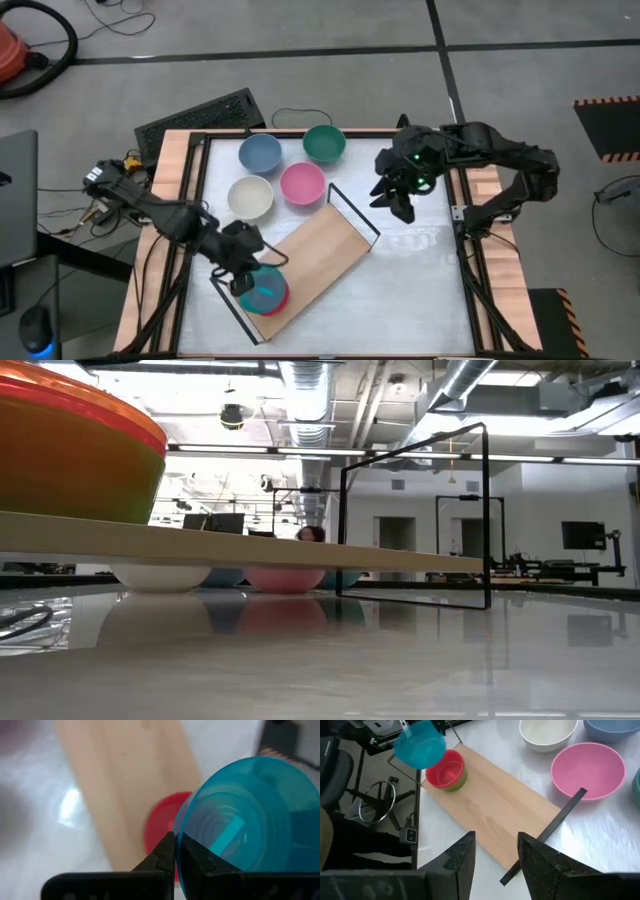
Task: Place and stack bowls onto a shelf
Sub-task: Stack the transparent blue bowl on the top transparent orange bowl
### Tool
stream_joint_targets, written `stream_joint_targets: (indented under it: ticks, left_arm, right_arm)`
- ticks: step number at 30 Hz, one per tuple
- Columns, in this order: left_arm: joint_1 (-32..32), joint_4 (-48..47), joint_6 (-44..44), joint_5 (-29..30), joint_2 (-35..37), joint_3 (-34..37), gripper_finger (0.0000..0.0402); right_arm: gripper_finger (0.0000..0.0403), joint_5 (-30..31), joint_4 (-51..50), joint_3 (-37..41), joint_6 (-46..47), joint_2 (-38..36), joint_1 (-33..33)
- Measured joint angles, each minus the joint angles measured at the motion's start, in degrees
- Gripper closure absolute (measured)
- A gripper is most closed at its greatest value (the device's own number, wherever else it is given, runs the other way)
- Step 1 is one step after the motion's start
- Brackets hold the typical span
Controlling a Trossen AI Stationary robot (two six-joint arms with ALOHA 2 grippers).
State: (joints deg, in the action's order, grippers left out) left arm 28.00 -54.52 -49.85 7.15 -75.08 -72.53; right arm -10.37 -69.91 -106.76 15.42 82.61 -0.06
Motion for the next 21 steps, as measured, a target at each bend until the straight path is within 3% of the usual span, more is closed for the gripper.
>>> stream_joint_targets:
  ticks: [6,13,21]
  left_arm:
    - [0.5,-4.6,-0.5,2.8,-3.4,0.0,0.0402]
    - [0.5,-3.3,2.0,0.2,-8.4,0.0,0.0402]
    - [0.5,-1.8,2.2,-0.6,-9.4,0.0,0.0401]
  right_arm:
    - [0.0232,0.0,-0.4,0.0,0.1,0.5,0.0]
    - [0.0232,0.0,-3.3,0.9,0.6,0.9,0.1]
    - [0.0232,0.0,-3.5,4.5,1.1,1.0,0.5]
